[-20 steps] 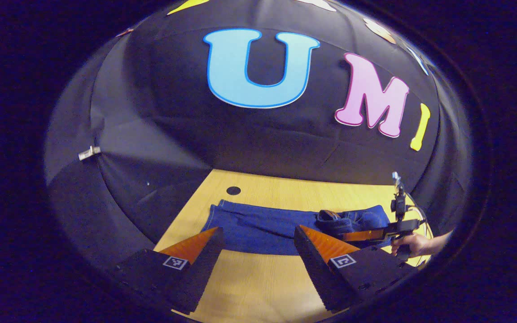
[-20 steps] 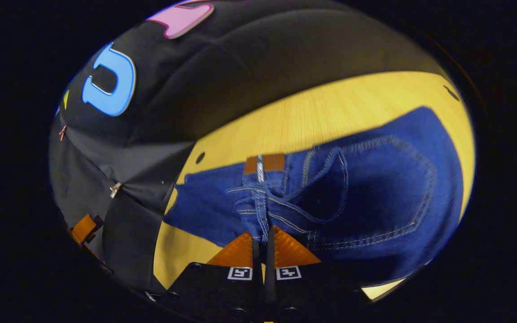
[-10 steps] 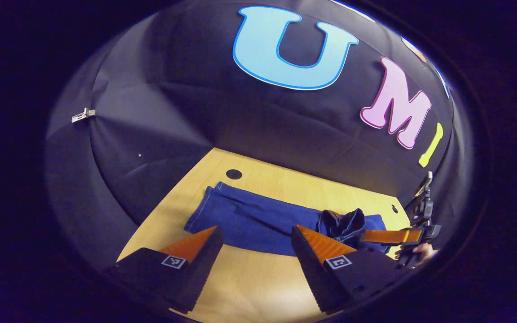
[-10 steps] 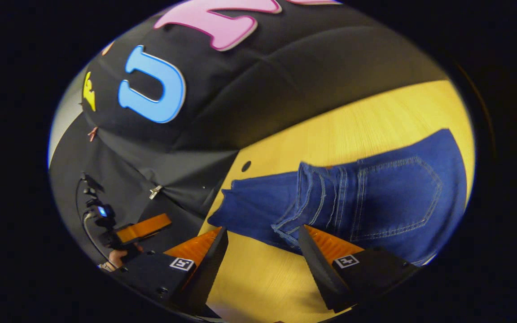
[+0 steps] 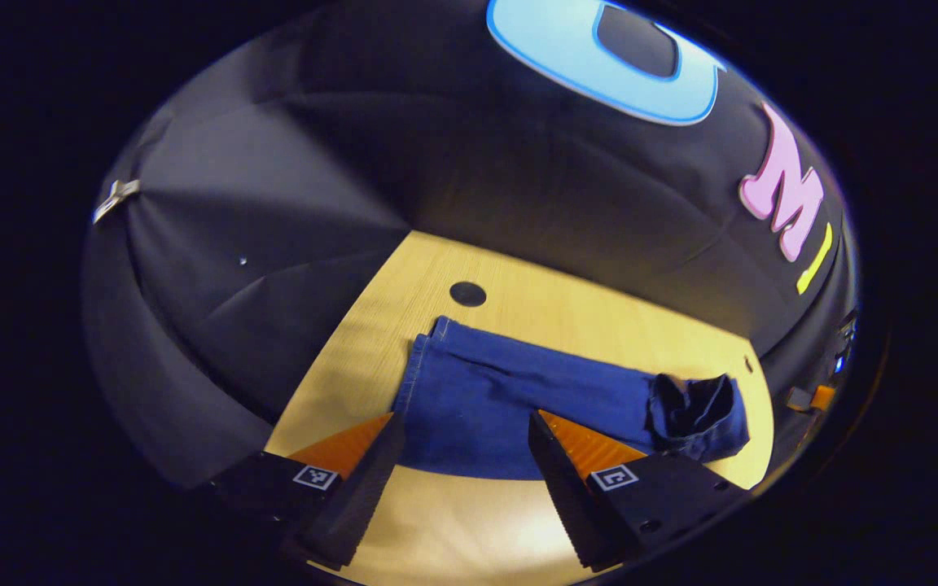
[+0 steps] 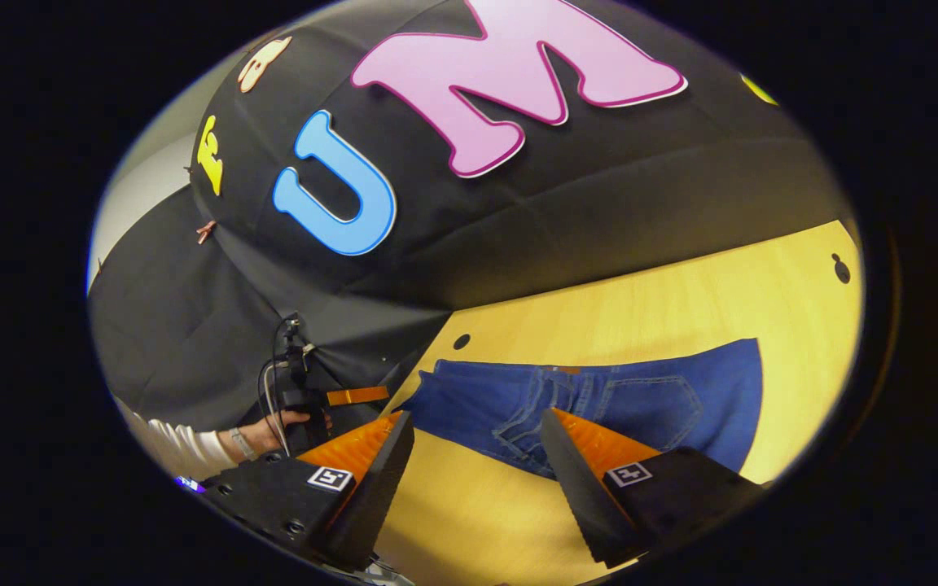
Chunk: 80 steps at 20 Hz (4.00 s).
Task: Grasp the waist and the cuffs of the jeans and fold them to make the two legs overlap; first hold the waist and fold one-third of the jeans toward the cuffs, then hold the cuffs and fold the remaining one-third in the same direction to finish folding.
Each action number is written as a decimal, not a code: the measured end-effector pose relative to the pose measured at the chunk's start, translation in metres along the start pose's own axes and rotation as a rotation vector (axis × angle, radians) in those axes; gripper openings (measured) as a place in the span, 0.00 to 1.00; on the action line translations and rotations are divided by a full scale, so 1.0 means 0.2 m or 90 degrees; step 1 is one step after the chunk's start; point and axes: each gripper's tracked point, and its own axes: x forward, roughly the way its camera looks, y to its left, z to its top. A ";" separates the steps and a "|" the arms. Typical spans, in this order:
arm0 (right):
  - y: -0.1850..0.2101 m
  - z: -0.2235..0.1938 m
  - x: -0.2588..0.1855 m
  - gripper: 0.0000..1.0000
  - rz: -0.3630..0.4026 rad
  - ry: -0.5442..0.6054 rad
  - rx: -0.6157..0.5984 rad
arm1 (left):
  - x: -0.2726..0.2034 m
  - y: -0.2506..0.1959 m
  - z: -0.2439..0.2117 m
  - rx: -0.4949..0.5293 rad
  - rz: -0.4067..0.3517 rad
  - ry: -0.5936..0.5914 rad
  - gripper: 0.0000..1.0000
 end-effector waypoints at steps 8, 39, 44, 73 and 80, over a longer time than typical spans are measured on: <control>-0.24 -0.01 -0.14 0.97 -0.063 0.012 -0.005 | 0.48 0.09 -0.07 0.071 0.043 0.135 0.96; -0.30 0.19 -0.61 0.97 -0.095 -0.107 0.032 | -0.41 -1.22 0.51 0.012 -0.291 0.013 0.06; -0.31 0.19 -0.81 0.96 -0.130 -0.130 -0.016 | -0.43 -1.87 0.49 0.074 -0.355 0.025 0.06; -0.54 0.31 -1.27 0.96 -0.193 -0.199 -0.015 | -0.13 -3.04 -0.30 0.186 -0.350 0.026 0.97; -0.13 0.39 -1.49 1.00 -0.301 -0.234 -0.251 | -1.10 -2.32 -0.09 0.263 -0.267 -0.253 0.96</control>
